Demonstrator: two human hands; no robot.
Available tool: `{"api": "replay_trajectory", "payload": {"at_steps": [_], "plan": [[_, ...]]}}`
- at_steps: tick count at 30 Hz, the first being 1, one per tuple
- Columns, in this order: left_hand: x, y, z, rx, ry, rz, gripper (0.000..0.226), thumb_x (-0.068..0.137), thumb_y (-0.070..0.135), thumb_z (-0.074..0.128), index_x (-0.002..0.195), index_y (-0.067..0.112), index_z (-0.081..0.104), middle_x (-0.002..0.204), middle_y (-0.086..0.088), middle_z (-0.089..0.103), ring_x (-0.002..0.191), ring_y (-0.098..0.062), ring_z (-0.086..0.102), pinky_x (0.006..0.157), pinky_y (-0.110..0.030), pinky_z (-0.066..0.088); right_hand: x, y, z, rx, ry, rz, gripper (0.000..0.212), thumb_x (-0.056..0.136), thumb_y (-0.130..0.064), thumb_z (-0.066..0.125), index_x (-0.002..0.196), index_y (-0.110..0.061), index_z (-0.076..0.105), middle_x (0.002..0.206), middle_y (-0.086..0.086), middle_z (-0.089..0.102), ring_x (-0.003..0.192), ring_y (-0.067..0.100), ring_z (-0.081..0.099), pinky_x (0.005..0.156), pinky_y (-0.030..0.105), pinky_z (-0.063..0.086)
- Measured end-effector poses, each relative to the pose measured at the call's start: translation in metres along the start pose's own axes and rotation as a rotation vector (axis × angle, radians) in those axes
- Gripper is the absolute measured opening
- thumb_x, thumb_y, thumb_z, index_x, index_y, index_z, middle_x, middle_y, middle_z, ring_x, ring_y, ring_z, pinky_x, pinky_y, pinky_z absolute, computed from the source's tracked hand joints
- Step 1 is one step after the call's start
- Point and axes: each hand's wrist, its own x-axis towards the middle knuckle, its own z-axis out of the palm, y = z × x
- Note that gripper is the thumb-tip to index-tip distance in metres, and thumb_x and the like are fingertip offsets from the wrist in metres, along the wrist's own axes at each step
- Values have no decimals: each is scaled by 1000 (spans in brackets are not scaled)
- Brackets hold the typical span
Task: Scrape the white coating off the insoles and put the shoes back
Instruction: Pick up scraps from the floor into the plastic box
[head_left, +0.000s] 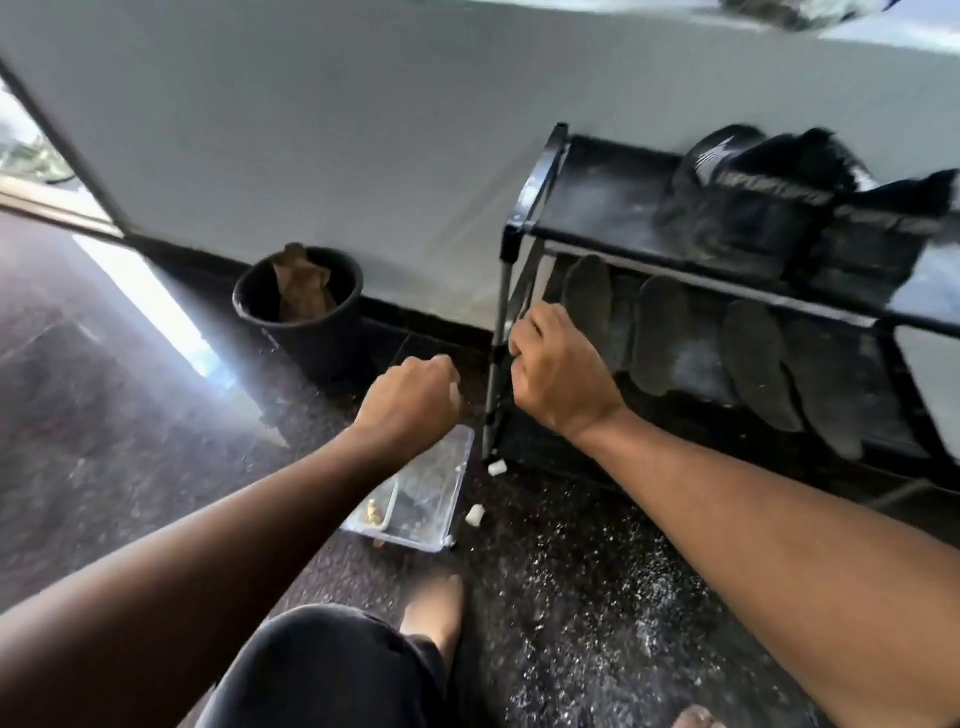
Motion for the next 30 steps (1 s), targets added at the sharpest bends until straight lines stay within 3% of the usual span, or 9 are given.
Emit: {"api": "replay_trajectory", "payload": {"at_steps": [8,12,17,22,24,27,30], "plan": [[3,-80,97,8,-159,-13,24,96,30,52,108,19,70,106,-10,74,101,-35,69,84,-45,55,-54,-36,125,144,-169,80,13,76,-2,44,79,-9,54,83,14,52,78,30,51,71,42,50],[-3,-104,159,-55,-274,-12,43,88,42,41,105,16,71,102,-11,75,100,-34,69,84,-46,55,-96,-52,178,243,-280,165,11,73,-3,46,79,-10,53,86,15,54,80,33,52,71,46,50],[-9,-122,221,-125,-301,19,25,95,24,59,114,11,69,108,-15,70,103,-36,67,86,-44,52,-143,-62,233,297,-429,288,12,78,-11,43,84,-13,53,91,10,54,86,30,53,77,43,51],[-8,-136,262,-179,-298,13,23,95,19,62,116,9,67,105,-17,69,100,-39,67,86,-45,53,-172,-63,272,313,-526,477,5,80,-11,51,82,-15,53,93,9,55,85,29,55,77,45,51],[-7,-136,270,-190,-293,-5,22,94,15,62,114,7,69,104,-18,68,97,-40,66,84,-45,52,-173,-65,274,337,-489,587,6,81,-5,57,80,-11,56,90,12,57,80,31,57,73,43,52],[-2,-131,292,-203,-305,2,22,90,19,54,96,4,69,91,-21,65,82,-44,65,73,-49,54,-169,-64,285,385,-464,738,8,76,6,64,78,-2,61,86,20,60,73,39,59,67,40,50],[5,-115,316,-114,-339,84,20,93,24,58,96,7,68,96,-16,63,92,-41,62,80,-47,51,-170,-48,296,358,-543,697,6,75,3,67,81,2,66,87,23,61,75,42,61,69,44,53]]}}
